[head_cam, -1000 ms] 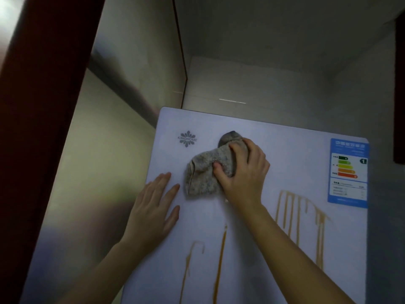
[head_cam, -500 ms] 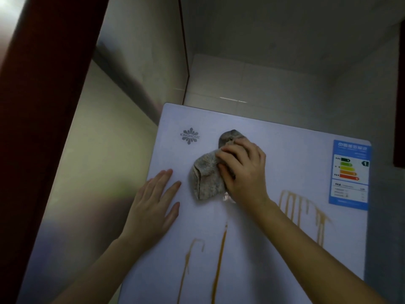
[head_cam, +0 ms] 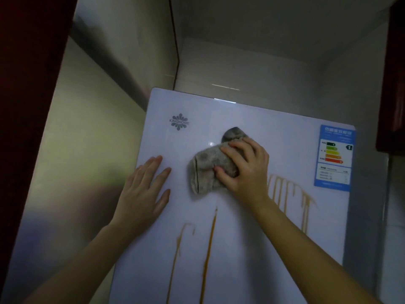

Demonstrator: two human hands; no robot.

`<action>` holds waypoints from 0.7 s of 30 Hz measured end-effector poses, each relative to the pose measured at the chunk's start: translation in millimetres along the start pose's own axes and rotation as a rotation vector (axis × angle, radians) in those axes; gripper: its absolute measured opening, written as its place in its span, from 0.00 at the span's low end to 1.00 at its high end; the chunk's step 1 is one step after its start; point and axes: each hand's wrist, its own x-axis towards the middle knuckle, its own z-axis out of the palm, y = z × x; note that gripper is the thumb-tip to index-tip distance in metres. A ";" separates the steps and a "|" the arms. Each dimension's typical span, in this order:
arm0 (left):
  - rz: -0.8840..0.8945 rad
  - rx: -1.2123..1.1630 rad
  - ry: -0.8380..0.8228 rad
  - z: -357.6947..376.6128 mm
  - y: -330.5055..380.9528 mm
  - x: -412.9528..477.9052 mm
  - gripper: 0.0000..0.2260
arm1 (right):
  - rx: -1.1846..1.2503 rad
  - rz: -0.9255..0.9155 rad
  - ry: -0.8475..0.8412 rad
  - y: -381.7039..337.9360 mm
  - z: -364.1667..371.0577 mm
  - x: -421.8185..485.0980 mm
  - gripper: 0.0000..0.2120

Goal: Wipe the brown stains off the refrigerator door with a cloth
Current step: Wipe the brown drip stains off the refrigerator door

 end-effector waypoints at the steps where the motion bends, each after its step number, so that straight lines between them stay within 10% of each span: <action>1: -0.001 0.001 -0.001 -0.1 -0.1 -0.5 0.23 | 0.008 0.071 0.034 -2.4 1.2 -1.1 0.21; 11: 0.002 -0.008 0.015 3.2 -0.8 -1.3 0.22 | -0.030 -0.141 -0.073 12.4 -20.8 -30.4 0.23; 17: -0.010 -0.020 0.024 5.8 1.4 -2.8 0.23 | -0.034 0.152 0.018 16.0 -18.8 -15.2 0.22; 21: -0.004 -0.010 0.024 3.7 0.7 -2.1 0.23 | -0.025 -0.173 -0.092 4.1 -11.0 -19.6 0.23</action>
